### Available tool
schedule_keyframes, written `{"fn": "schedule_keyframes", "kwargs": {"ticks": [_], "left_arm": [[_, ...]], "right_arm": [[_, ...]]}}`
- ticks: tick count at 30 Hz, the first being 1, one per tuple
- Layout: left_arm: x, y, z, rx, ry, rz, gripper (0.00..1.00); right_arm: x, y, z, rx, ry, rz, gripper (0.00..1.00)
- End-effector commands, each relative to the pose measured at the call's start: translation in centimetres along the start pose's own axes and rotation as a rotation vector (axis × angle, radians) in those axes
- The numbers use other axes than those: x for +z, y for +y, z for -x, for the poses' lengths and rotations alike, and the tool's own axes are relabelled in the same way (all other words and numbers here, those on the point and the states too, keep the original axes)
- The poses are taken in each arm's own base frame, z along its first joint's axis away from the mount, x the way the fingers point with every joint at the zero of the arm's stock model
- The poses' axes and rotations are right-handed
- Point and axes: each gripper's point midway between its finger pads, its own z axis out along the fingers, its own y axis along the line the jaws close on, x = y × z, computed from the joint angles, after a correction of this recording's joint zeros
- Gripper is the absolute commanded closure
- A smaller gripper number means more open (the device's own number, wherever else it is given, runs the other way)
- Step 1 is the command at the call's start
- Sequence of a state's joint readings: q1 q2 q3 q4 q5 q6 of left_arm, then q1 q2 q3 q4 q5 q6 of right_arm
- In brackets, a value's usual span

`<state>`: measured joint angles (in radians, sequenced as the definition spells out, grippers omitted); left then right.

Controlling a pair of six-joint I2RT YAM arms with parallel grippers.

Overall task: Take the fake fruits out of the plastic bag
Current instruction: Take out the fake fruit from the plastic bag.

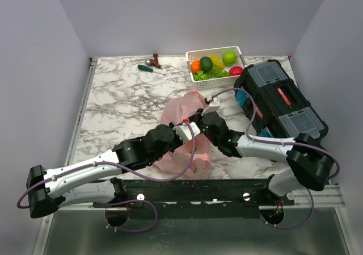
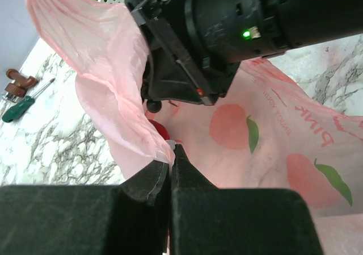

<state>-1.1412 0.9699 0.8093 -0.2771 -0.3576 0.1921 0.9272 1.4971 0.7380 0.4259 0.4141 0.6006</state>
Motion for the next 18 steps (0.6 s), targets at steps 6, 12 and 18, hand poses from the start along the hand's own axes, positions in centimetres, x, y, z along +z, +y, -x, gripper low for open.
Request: {"fn": "schedule_keyframes", "kwargs": {"ticks": [6,12,18], "left_arm": [[0.1,0.9,-0.2,0.015,0.002,0.062,1.0],[0.1,1.8,-0.4,0.016,0.015,0.115,1.0],[0.1,2.5,-0.5,0.02,0.037,0.158,1.0]], "right_arm": [[-4.9,1.3,-1.0,-0.06,0.147,0.158,0.99],[-8.4,2.2,-0.3,-0.087,0.211,0.237,0.99],[-11.5,2.6,3.3,-0.101,0.18,0.241,0.99]]}}
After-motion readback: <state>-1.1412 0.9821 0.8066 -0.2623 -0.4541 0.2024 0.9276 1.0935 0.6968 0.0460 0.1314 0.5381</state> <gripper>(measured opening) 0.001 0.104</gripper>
